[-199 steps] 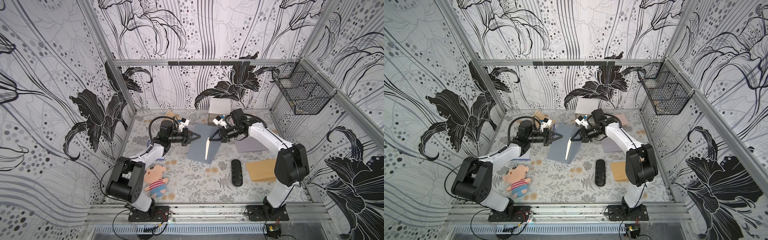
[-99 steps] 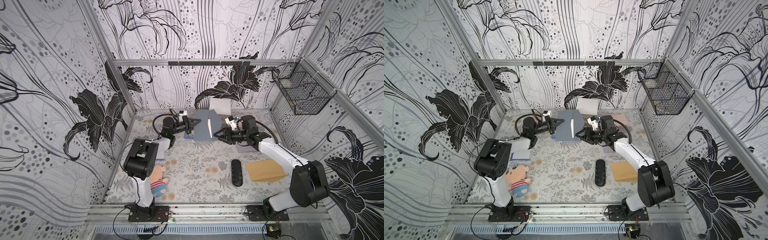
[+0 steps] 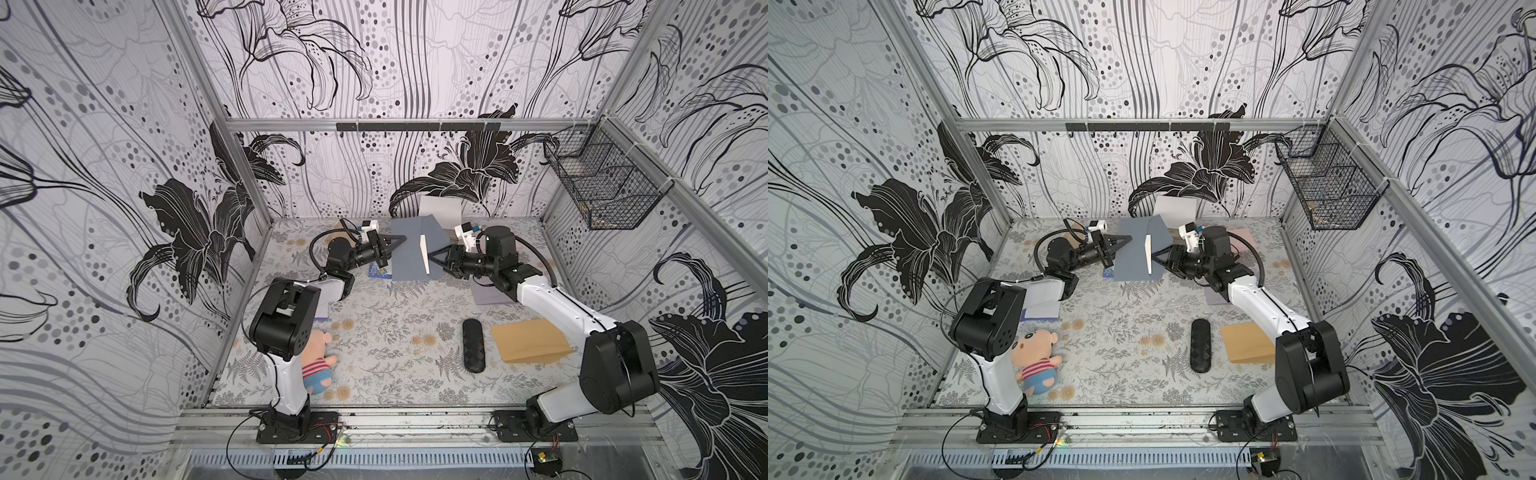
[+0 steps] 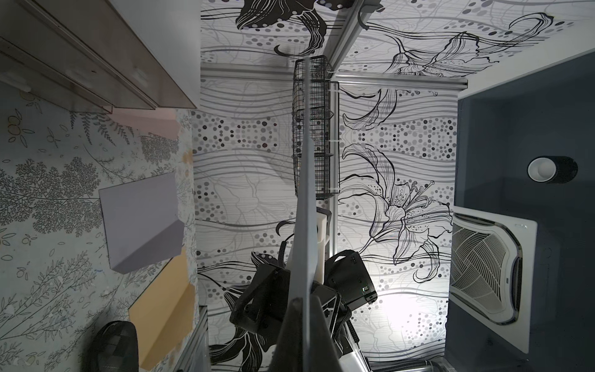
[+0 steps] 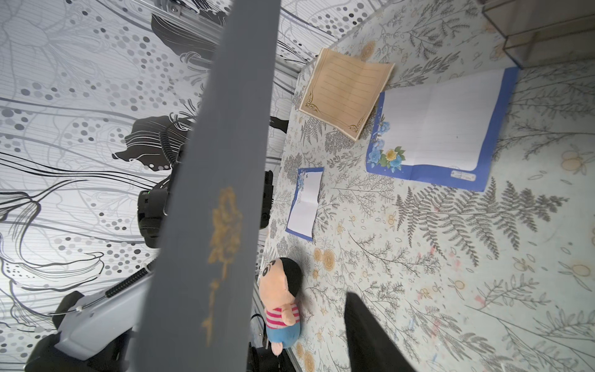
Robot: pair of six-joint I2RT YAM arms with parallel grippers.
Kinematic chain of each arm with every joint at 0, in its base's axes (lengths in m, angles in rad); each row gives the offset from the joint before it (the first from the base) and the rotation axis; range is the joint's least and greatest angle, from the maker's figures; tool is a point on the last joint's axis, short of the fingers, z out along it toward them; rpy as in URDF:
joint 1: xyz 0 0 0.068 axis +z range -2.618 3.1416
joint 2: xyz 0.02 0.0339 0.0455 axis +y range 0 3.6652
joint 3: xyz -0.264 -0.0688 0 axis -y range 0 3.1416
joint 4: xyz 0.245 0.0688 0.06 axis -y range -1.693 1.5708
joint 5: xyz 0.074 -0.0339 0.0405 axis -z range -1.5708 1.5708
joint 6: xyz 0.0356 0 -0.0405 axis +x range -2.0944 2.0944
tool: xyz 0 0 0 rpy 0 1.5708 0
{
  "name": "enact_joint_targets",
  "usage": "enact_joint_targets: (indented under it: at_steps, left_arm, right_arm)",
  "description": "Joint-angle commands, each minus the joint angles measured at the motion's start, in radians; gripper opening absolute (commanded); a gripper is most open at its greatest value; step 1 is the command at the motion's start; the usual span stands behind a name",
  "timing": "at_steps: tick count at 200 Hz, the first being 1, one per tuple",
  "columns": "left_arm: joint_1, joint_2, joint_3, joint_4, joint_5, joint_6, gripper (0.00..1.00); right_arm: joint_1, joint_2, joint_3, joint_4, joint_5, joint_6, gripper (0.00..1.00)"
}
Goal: Take the letter paper out of the envelope
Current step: Pick up the envelope from the center of the board.
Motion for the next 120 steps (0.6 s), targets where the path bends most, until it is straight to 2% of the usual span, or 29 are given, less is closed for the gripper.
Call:
enact_joint_targets:
  at_steps: [1, 31, 68, 101, 120]
  left_arm:
    - [-0.017, -0.042, 0.012, -0.003, -0.020, 0.034, 0.00]
    - [-0.022, -0.040, 0.016, -0.009, -0.036, 0.045, 0.00]
    - [-0.023, -0.067, 0.005, -0.077, -0.048, 0.102, 0.00]
    - [-0.030, -0.070, -0.004, -0.088, -0.050, 0.114, 0.00]
    - [-0.034, -0.076, -0.015, -0.105, -0.050, 0.130, 0.00]
  right_arm:
    - [0.024, 0.000, -0.033, 0.050, -0.010, 0.026, 0.49]
    - [0.041, -0.042, -0.105, 0.116, 0.015, 0.076, 0.45]
    - [0.049, -0.092, -0.165, 0.198, 0.014, 0.159, 0.47]
    - [0.064, -0.130, -0.210, 0.272, 0.061, 0.231, 0.27]
    - [0.065, -0.137, -0.221, 0.315, 0.074, 0.275, 0.21]
